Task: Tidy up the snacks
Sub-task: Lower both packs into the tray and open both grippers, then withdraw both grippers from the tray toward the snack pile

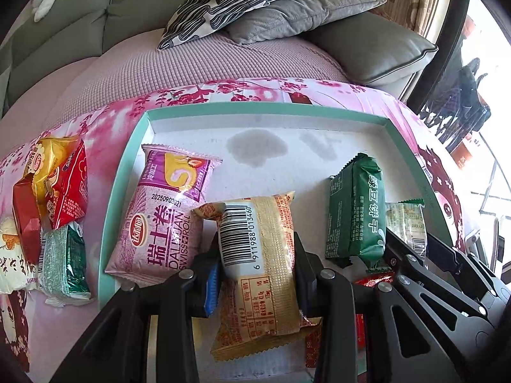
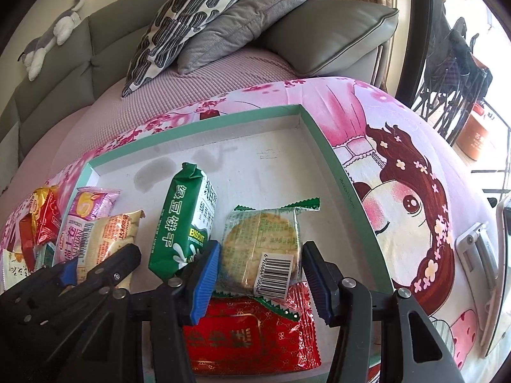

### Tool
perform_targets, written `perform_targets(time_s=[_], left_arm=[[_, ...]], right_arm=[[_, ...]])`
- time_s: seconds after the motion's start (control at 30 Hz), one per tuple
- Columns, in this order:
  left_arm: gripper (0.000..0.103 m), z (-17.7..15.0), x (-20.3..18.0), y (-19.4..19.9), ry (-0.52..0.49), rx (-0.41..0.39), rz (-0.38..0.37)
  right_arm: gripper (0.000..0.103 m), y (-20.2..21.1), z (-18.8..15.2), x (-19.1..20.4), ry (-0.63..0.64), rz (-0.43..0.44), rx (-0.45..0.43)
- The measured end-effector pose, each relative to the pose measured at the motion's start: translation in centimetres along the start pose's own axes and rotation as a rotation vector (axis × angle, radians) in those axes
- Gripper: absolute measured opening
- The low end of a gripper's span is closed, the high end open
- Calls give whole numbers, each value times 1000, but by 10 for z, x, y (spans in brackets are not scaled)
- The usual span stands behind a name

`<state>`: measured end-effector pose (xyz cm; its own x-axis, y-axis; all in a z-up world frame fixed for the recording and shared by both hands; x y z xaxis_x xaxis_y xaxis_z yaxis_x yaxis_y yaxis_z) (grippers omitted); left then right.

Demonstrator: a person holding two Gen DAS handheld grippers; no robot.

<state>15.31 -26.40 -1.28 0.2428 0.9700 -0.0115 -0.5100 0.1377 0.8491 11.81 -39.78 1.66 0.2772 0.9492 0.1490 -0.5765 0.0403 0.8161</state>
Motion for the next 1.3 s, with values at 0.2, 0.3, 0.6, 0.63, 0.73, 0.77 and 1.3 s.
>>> perform_targets(time_s=[0.2,0.3,0.6,0.63,0.73,0.77,1.3], left_arm=[[48,0,3,1,-2,11,20],[52,2,3,6,-8,7,29],[58,14,5,31,-30,-12,54],[59,15,7,34,-32,-17,61],[59,17,13,44,-29,-33,79],[59,18,16,47,-27,-38,87],[72,17,41,46,23,-20,144]], right_arm=[[59,-1,-1,-1,20,-32,6],[63,-1,-2,-5,0,-35,17],[67,10,-1,-5,16,-41,29],[67,12,-1,-5,20,-46,30],[68,21,0,-7,26,-64,36],[68,24,0,-8,26,-68,35],[82,32,-3,-5,57,-85,41]])
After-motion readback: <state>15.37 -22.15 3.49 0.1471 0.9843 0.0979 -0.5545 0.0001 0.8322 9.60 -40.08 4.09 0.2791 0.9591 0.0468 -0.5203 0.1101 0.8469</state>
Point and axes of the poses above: each gripper's, at about its wrist camera, not at the fingertips, and y roughly against the way its jaws point, x to its left, z to its top, the point moved 6 cm from there along -y, roughly the way its jaws point, and after that the axes turned 7 degrees about z, right-handed, at the moved point
